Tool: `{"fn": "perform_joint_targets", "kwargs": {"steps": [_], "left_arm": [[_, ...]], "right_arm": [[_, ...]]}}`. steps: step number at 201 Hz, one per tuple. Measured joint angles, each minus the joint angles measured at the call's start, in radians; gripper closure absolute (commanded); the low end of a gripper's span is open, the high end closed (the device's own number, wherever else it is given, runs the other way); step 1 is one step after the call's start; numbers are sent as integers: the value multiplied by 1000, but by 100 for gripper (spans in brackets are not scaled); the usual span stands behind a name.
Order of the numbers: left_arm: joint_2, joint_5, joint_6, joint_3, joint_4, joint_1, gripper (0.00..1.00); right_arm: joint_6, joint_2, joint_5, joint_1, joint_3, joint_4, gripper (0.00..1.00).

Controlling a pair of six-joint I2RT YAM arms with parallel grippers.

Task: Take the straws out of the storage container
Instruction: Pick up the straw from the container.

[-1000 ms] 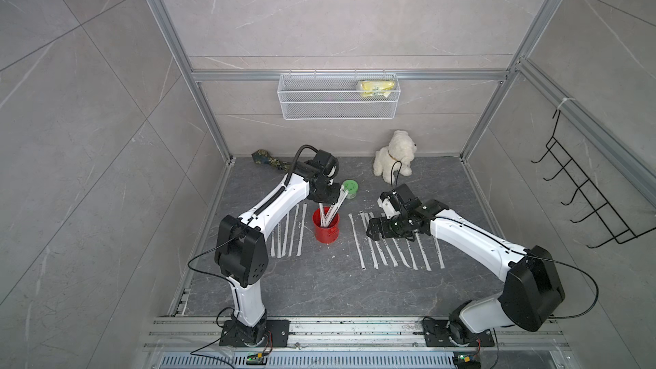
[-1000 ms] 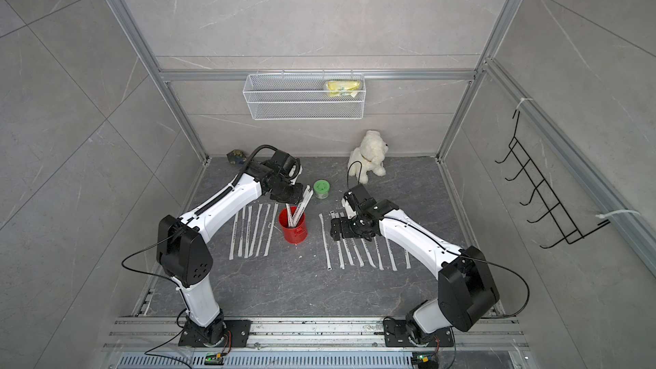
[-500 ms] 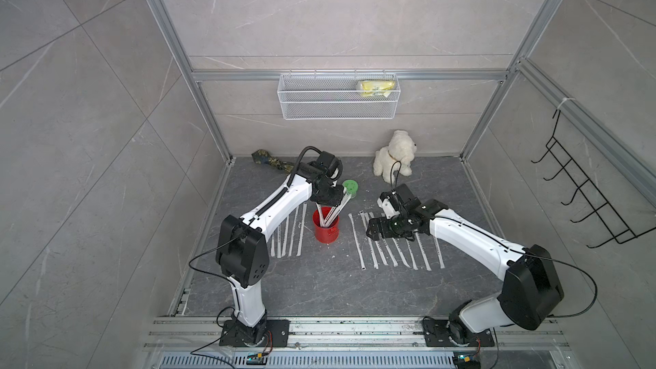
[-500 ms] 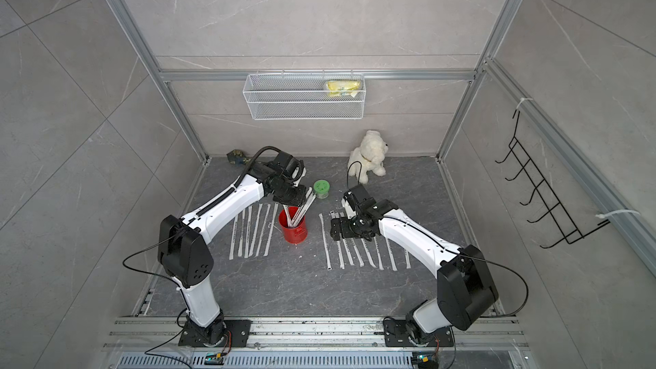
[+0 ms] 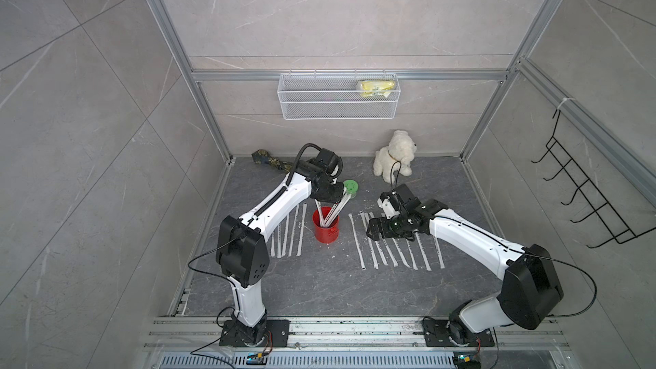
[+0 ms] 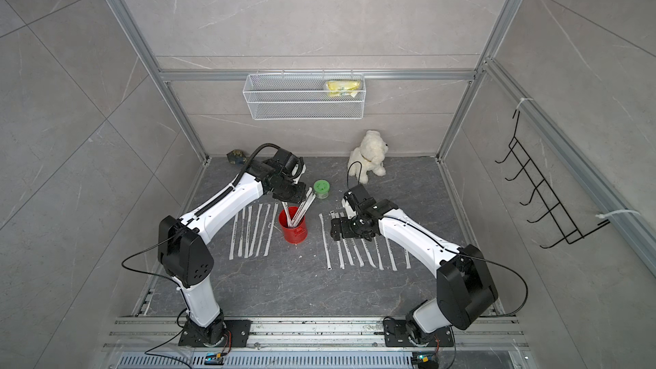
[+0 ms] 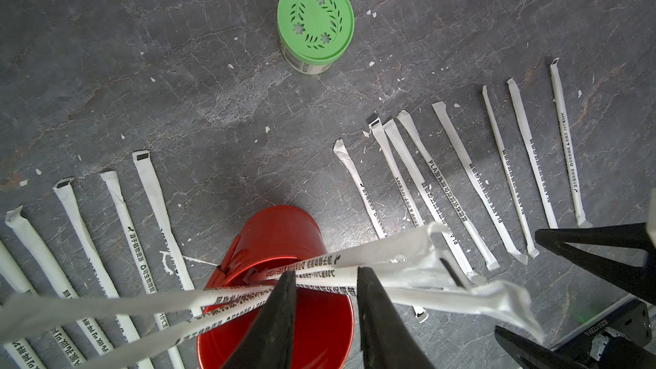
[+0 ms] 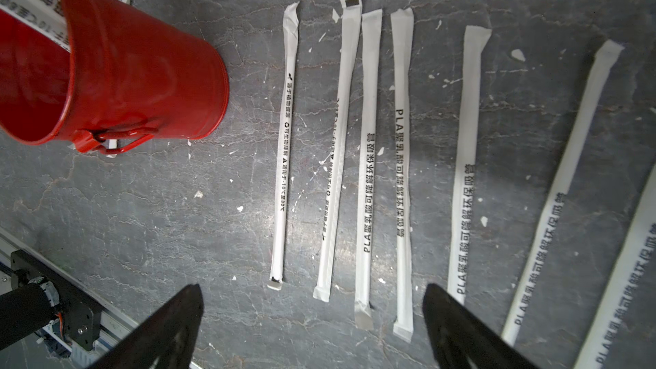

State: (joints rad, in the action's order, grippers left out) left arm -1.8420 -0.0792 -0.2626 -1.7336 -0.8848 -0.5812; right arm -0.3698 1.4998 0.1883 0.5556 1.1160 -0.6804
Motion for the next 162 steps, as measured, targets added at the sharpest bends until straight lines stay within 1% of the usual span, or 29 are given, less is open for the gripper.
{"fn": "perform_joint_targets", "kwargs": {"steps": [123, 135, 152, 162], "left_arm": [[-62, 5, 2, -39, -14, 0, 68], [-63, 18, 2, -39, -16, 0, 69], [-63, 28, 1, -41, -22, 0, 75], [-63, 34, 3, -41, -26, 0, 76]], "right_arm": [[0, 0, 0, -1, 0, 0, 0], [0, 0, 0, -1, 0, 0, 0], [0, 0, 0, -1, 0, 0, 0], [0, 0, 1, -1, 0, 0, 0]]}}
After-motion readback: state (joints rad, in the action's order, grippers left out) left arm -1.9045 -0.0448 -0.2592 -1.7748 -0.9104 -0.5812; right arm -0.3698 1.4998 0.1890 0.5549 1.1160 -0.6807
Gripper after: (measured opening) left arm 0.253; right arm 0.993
